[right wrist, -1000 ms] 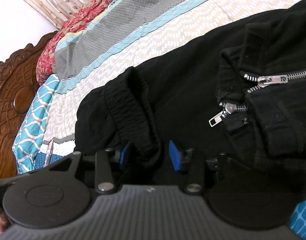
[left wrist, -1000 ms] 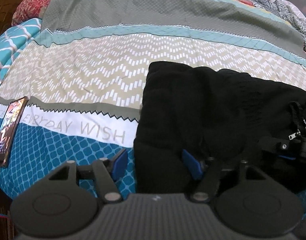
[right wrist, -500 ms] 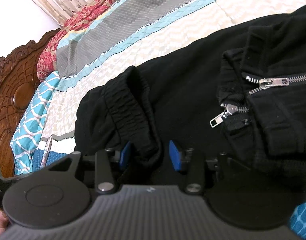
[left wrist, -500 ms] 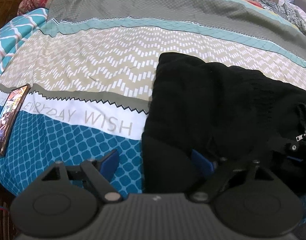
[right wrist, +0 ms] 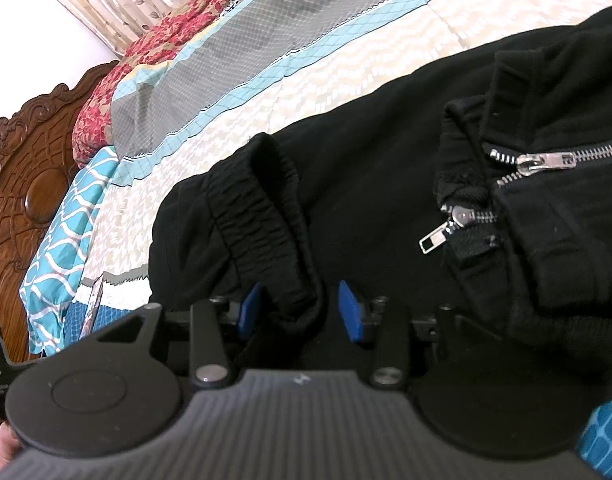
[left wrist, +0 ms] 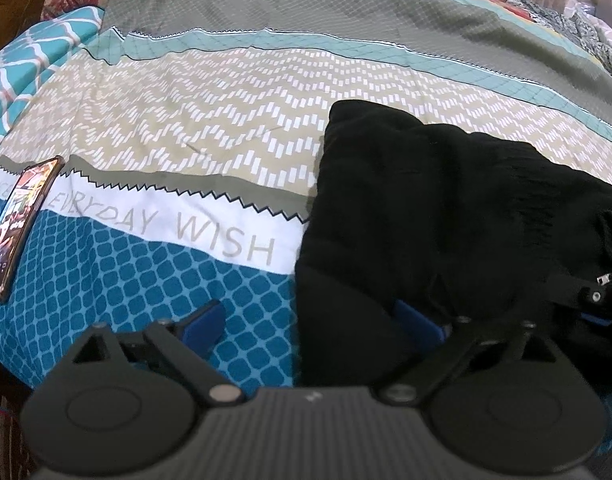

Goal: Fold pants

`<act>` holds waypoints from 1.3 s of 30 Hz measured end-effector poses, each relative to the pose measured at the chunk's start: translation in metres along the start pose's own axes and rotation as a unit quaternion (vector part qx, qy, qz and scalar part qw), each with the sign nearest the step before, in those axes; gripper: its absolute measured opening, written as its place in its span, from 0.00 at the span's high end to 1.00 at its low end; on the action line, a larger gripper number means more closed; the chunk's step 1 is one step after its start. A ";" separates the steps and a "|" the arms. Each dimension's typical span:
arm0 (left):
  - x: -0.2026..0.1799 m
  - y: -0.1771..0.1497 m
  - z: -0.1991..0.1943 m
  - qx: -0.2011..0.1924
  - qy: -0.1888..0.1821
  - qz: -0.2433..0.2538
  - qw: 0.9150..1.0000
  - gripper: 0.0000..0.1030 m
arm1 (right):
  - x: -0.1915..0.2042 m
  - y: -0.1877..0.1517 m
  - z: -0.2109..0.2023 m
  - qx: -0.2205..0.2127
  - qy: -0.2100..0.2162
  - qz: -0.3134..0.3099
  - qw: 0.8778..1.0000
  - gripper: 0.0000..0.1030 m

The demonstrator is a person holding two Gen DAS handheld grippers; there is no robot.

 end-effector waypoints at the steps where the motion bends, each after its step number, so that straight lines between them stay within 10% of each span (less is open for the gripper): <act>1: 0.000 0.000 0.000 0.000 0.000 0.000 1.000 0.07 | 0.001 0.000 0.000 0.000 0.000 0.000 1.000 0.56; 19: 0.002 0.001 0.002 0.002 0.000 -0.003 1.000 0.02 | 0.006 0.003 -0.004 0.000 -0.003 0.014 1.000 0.52; 27: 0.003 0.001 0.003 0.003 0.002 -0.002 1.000 0.01 | 0.027 0.030 -0.032 -0.085 -0.068 -0.040 0.993 0.49; 33: 0.001 0.001 0.003 0.004 0.007 -0.001 1.000 0.01 | 0.025 0.021 -0.002 -0.015 -0.047 -0.043 0.998 0.49; 35: 0.001 0.001 0.003 0.004 0.008 0.002 1.000 0.01 | 0.021 0.012 0.008 0.011 -0.038 -0.032 0.999 0.71; 39: 0.001 0.001 0.003 0.005 0.010 0.002 1.000 0.00 | 0.025 0.014 0.005 0.008 -0.042 -0.052 0.998 0.81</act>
Point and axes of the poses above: each gripper's, at about its wrist camera, not at the fingertips, and z roughly the way its jaws point, x to its left, y to its top, the point moved 3 cm from there along z, roughly the way its jaws point, and after that the axes turned 14 degrees about -z, right-handed, at the moved point
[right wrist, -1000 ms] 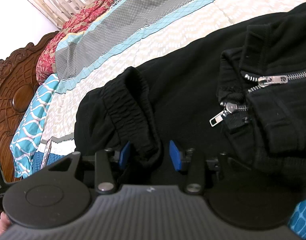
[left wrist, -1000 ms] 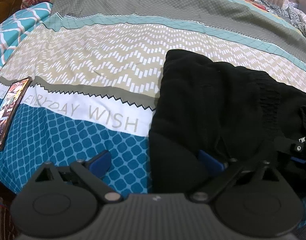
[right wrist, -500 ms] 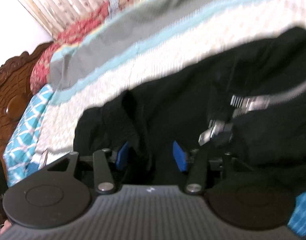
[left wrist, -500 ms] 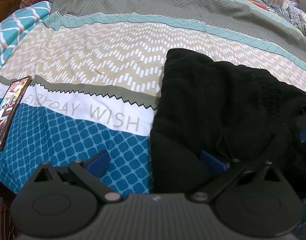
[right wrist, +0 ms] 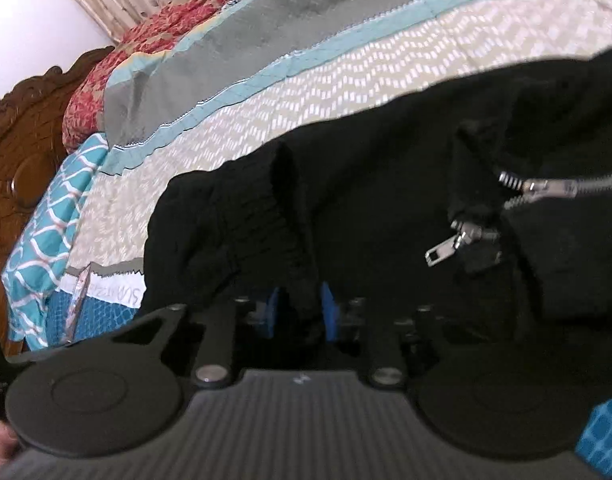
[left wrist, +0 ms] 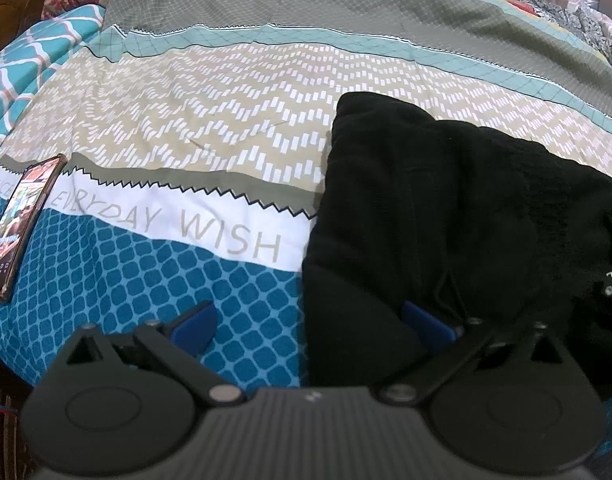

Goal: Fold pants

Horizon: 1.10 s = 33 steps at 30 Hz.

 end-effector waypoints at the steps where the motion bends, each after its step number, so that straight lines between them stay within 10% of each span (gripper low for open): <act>1: 0.000 0.000 0.000 0.000 0.001 0.000 1.000 0.00 | 0.004 0.000 -0.002 -0.002 -0.005 -0.014 1.000 0.82; 15: 0.010 0.010 -0.009 0.015 -0.020 -0.026 0.999 0.06 | -0.006 -0.001 -0.012 -0.011 -0.020 -0.042 0.999 0.64; 21: 0.009 0.028 -0.045 -0.041 -0.059 -0.034 0.997 0.15 | -0.042 -0.015 -0.065 -0.062 -0.043 -0.002 0.997 0.65; 28: -0.062 0.035 -0.046 -0.053 -0.101 0.046 0.992 0.20 | -0.069 -0.023 -0.093 -0.110 -0.058 0.031 0.992 0.69; 33: -0.094 0.011 0.013 0.010 -0.039 0.103 0.994 0.11 | -0.081 -0.026 -0.078 -0.075 -0.089 0.035 0.993 0.69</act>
Point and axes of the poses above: each gripper's, at about its wrist camera, not at the fingertips, and z roughly the way its jaws point, x to its left, y to its top, the point moved 3 cm from there along z, roughly the way its jaws point, and after that the axes turned 14 degrees about -z, right-handed, at the moved point
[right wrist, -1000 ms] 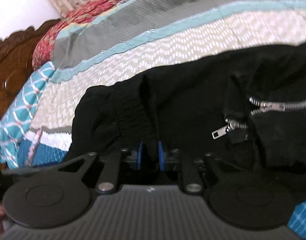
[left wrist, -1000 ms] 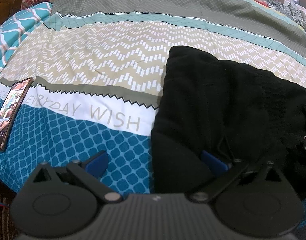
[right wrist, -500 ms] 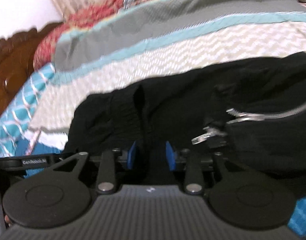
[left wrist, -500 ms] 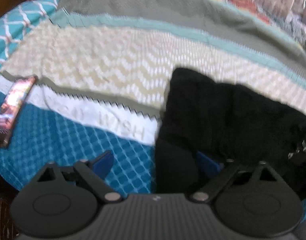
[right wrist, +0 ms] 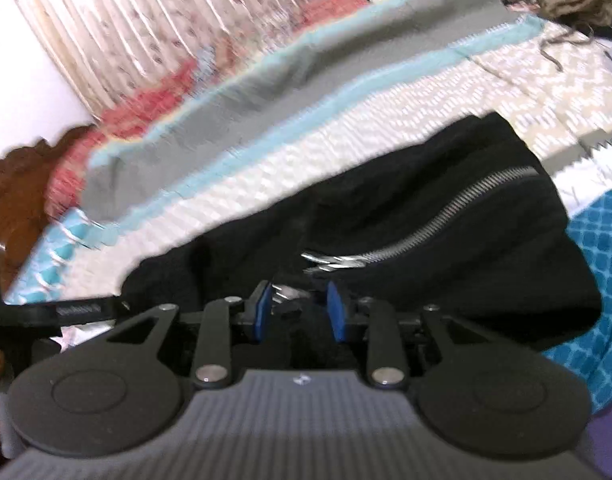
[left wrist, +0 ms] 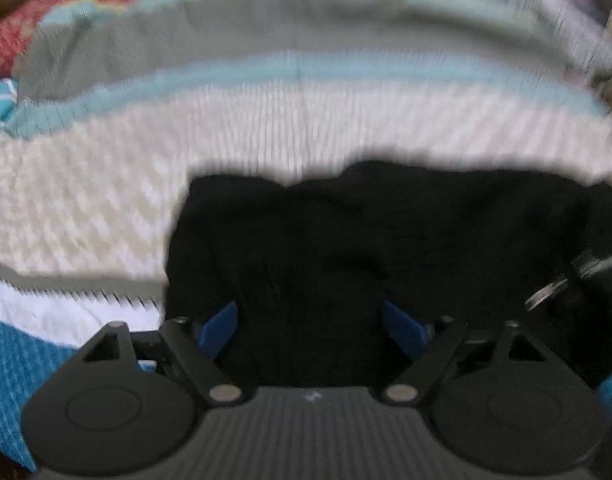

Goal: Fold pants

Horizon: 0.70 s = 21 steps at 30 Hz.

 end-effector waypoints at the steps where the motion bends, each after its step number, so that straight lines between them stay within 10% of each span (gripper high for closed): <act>1: 0.003 -0.003 0.005 -0.008 0.004 -0.007 1.000 0.07 | -0.001 -0.001 0.003 0.006 -0.016 -0.005 1.000 0.69; 21: 0.005 -0.001 0.003 0.006 0.027 -0.018 0.999 0.01 | 0.002 0.030 -0.020 -0.039 -0.066 -0.094 0.993 0.67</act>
Point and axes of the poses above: each gripper's, at about its wrist camera, not at the fingertips, and z roughly the way its jaws point, x to its left, y to its top, the point moved 3 cm from there along z, roughly the way its jaws point, and after that the axes turned 14 degrees about -z, right-handed, at the moved point
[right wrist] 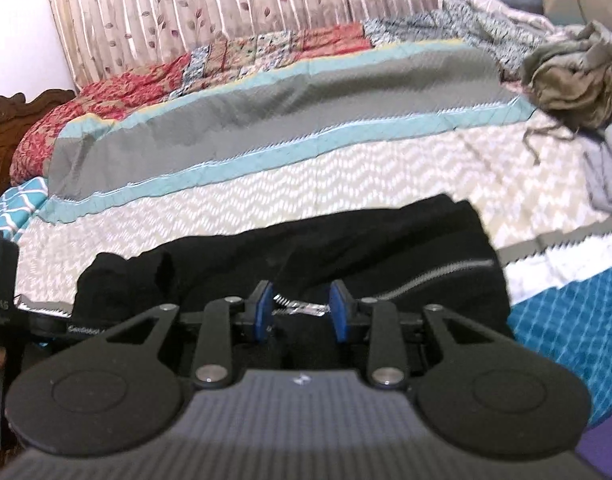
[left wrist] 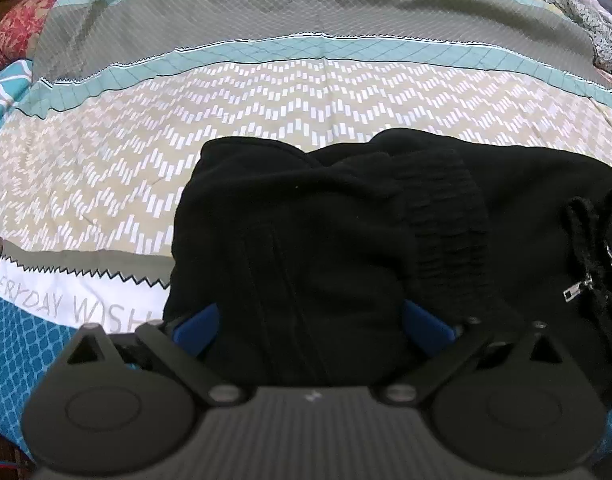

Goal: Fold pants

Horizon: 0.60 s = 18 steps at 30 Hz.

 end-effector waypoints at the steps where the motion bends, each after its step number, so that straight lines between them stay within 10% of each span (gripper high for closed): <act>1: 0.000 0.000 0.000 -0.001 0.002 0.001 1.000 0.01 | -0.003 -0.002 0.002 0.003 -0.002 0.002 1.000 0.67; 9: -0.008 -0.001 -0.003 -0.013 0.026 0.018 0.999 0.01 | 0.006 -0.044 0.045 0.096 0.084 0.053 0.990 0.65; 18: -0.043 0.039 -0.061 -0.068 -0.030 0.036 0.997 0.26 | -0.060 -0.034 -0.021 -0.058 0.048 0.124 0.989 0.64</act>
Point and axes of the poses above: each gripper's, at about its wrist camera, not at the fingertips, and z roughly the way its jaws point, x to its left, y to its top, the point moved 3 cm from there along z, roughly the way its jaws point, and after that the axes turned 14 degrees about -z, right-handed, at the moved point
